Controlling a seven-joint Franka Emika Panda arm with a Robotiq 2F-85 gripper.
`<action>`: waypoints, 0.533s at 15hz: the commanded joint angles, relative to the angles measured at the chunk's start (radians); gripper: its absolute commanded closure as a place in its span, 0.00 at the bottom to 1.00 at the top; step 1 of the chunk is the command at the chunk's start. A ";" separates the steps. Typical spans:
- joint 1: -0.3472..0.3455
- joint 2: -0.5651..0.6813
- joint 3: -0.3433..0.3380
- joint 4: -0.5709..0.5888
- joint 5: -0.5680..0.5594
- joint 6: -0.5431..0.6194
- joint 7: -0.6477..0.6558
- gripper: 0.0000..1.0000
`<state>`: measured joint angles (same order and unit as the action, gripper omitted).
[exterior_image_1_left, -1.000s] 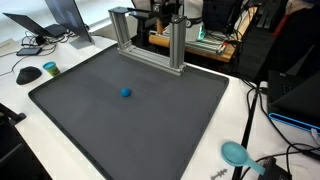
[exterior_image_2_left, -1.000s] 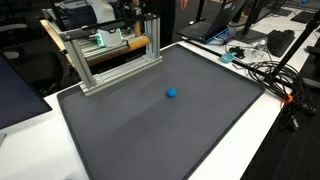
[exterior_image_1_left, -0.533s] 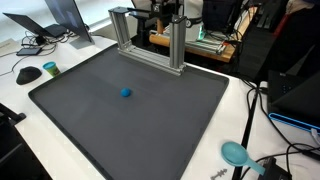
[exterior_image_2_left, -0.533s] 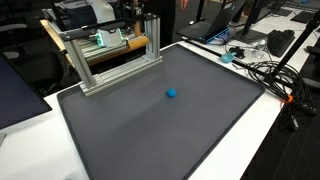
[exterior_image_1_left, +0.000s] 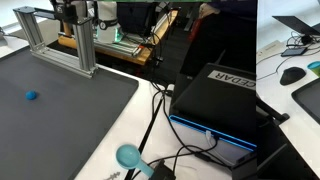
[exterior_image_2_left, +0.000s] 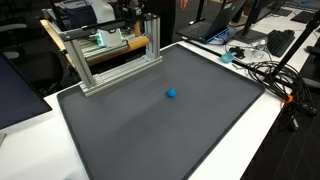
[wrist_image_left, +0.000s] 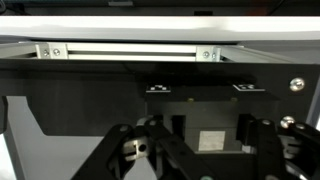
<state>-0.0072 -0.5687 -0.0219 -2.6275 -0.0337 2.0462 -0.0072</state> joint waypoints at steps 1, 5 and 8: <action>0.007 -0.035 -0.022 -0.084 0.041 0.059 -0.032 0.51; 0.011 -0.052 -0.009 -0.091 0.048 0.062 -0.020 0.75; 0.011 -0.056 -0.001 -0.082 0.041 0.049 -0.014 0.77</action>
<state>-0.0010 -0.6095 -0.0273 -2.6682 -0.0033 2.0913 -0.0117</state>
